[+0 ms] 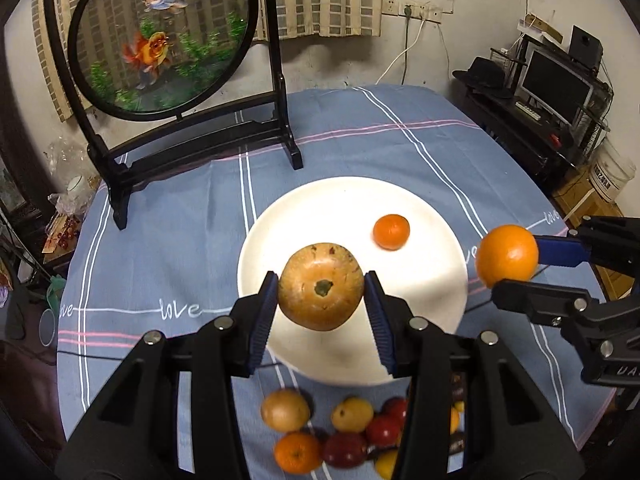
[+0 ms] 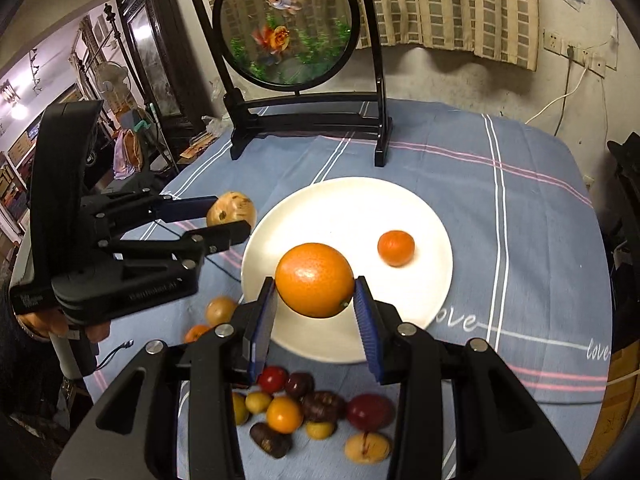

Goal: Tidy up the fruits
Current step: 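Carry both fruits onto the white plate and open both grippers, then move both open grippers back to the fruit cluster, then grasp a dark purple fruit with the right gripper while the left grasps an olive-green fruit, then carry both fruits onto the white plate and open both grippers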

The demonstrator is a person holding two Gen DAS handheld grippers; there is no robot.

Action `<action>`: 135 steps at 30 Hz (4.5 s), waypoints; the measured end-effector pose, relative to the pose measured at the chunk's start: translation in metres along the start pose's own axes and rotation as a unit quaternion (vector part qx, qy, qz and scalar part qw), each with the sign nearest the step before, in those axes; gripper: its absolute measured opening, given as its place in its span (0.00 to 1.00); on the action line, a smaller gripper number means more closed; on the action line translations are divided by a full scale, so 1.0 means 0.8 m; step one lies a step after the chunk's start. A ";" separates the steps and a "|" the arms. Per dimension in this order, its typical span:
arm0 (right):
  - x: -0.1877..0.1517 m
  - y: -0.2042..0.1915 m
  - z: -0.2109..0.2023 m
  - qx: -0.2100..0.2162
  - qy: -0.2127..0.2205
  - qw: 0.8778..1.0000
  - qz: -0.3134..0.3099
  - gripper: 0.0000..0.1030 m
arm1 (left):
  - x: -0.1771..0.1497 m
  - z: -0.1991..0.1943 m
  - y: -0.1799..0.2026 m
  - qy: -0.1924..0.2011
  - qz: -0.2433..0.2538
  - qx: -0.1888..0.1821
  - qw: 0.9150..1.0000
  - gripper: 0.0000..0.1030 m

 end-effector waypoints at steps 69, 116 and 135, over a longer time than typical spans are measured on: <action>-0.186 -0.036 0.005 0.018 -0.108 0.994 -0.022 0.63 | -0.075 -0.006 -0.043 -0.035 -0.026 0.030 0.999 0.73; -0.139 -0.041 -0.019 0.044 -0.068 0.997 -0.010 0.24 | -0.124 -0.063 0.020 -0.036 -0.011 -0.020 0.999 0.40; 0.007 0.005 0.026 0.023 -0.011 1.000 -0.002 0.24 | 0.000 0.011 0.010 -0.004 -0.009 0.020 1.000 0.40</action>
Point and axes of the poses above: each gripper's, at about its wrist camera, not at the fingertips, and z roughly the way its jaws point, y to its right, x to its top, the point moved 9 cm from there along z, roughly the way its jaws point, and after that the axes turned 2 degrees about y, right-handed, at the moved point
